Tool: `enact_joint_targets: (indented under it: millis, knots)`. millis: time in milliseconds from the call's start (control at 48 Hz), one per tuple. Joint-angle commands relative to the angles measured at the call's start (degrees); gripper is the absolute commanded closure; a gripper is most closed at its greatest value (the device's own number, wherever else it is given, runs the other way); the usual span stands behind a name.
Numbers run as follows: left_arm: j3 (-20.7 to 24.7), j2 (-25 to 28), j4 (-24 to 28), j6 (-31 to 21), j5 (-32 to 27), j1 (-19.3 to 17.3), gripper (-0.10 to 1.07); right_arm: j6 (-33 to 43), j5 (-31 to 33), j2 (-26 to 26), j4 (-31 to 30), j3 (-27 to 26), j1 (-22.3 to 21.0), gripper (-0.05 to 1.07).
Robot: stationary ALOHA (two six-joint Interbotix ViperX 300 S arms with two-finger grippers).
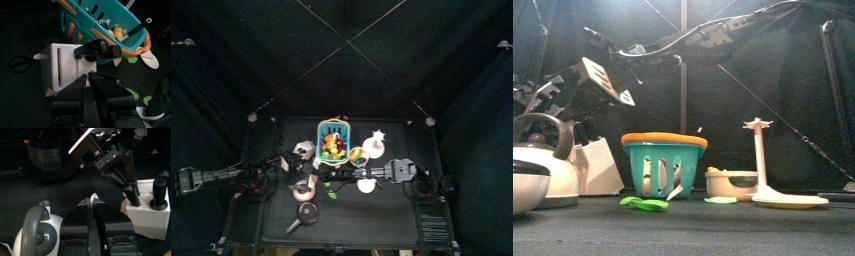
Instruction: Place spoon on table
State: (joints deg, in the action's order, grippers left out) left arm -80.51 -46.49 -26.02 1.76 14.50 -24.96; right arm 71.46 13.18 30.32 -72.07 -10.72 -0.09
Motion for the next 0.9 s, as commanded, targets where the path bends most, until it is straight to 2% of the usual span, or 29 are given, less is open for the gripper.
enact_joint_targets:
  millis: [0,188,396,646,875]
  knots:
    - [0.53,-1.67,0.35,0.0,-0.09,0.09,0.39,0.09,0.62,-4.66,0.18,1.14,0.88,0.64]
    - [-0.53,-4.57,0.35,0.0,-0.35,0.09,0.39,0.09,3.16,-7.56,0.7,5.63,2.55,0.64]
    - [-0.97,-6.15,0.79,0.18,-0.35,0.09,0.39,0.26,5.62,-14.41,3.08,15.38,4.83,0.63]
    - [-1.05,-6.15,2.11,0.09,-0.53,0.09,0.39,0.79,9.58,-22.32,10.99,28.3,6.94,0.61]
    - [-1.23,-6.15,2.46,0.09,-0.53,0.09,0.39,0.18,12.66,-23.38,19.51,33.49,7.65,0.53]
